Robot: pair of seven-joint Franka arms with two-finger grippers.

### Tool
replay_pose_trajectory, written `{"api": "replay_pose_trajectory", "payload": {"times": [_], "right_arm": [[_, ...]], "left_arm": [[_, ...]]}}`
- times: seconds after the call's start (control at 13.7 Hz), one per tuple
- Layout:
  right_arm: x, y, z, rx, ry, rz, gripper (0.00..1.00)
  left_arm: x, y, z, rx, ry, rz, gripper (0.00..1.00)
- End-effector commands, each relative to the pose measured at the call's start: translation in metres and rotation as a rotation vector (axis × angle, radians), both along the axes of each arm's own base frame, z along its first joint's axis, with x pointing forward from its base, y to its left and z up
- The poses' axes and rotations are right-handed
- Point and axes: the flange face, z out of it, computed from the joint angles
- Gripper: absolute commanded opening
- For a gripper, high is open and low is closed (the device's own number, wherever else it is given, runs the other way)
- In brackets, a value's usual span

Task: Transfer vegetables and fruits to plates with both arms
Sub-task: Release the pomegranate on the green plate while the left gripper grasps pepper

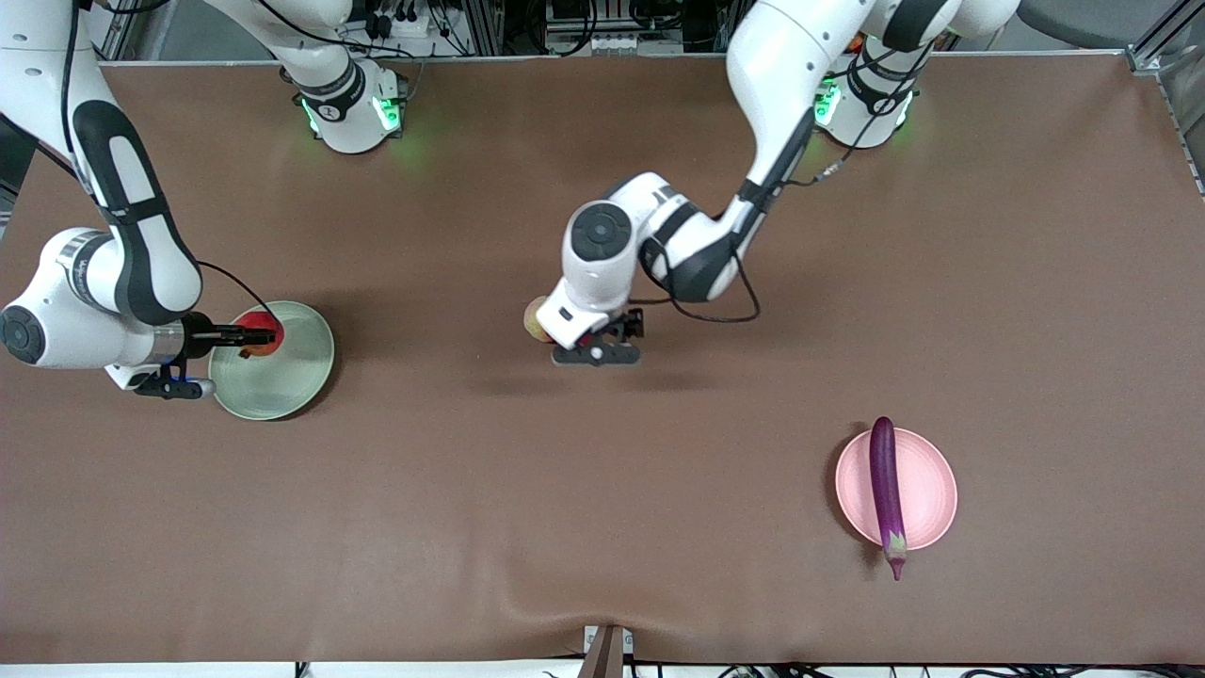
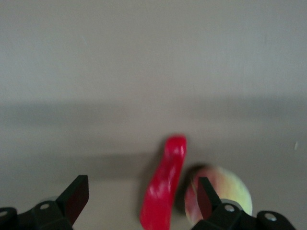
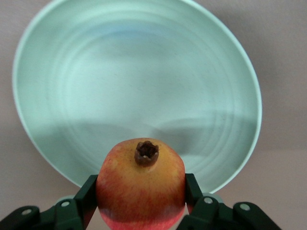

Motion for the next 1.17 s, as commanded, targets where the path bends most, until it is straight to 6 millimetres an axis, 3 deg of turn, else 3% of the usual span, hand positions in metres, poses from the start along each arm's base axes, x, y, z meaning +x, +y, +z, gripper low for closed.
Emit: {"api": "replay_pose_trajectory", "payload": {"times": [0.0, 0.07, 0.22, 0.37, 0.51, 0.66, 0.95, 1.1], "right_arm": [[-0.011, 0.007, 0.008, 0.003, -0.021, 0.033, 0.79], [-0.009, 0.006, 0.009, 0.002, -0.024, 0.032, 1.0], [0.001, 0.009, 0.02, 0.001, -0.038, 0.04, 1.0], [0.029, 0.022, 0.063, 0.021, -0.024, 0.077, 1.0], [0.057, 0.056, 0.11, 0.023, -0.04, 0.137, 1.0], [0.072, 0.08, 0.141, 0.028, -0.059, 0.16, 1.0], [0.085, 0.129, 0.161, -0.001, -0.06, -0.019, 1.0], [0.085, 0.17, 0.167, -0.013, -0.037, -0.128, 1.0]], "left_arm": [[-0.002, 0.002, -0.022, 0.034, 0.023, 0.017, 1.0], [-0.002, 0.002, -0.024, 0.03, 0.026, 0.02, 1.0], [0.002, 0.003, -0.027, 0.016, 0.026, 0.03, 1.0], [-0.002, 0.001, -0.033, 0.01, 0.034, 0.033, 1.0], [-0.013, -0.007, -0.043, 0.019, 0.045, 0.018, 1.0], [-0.017, -0.007, -0.059, 0.035, 0.057, 0.008, 1.0], [-0.016, -0.005, -0.075, 0.041, 0.061, 0.004, 1.0], [-0.017, -0.005, -0.084, 0.039, 0.06, 0.018, 1.0]]}}
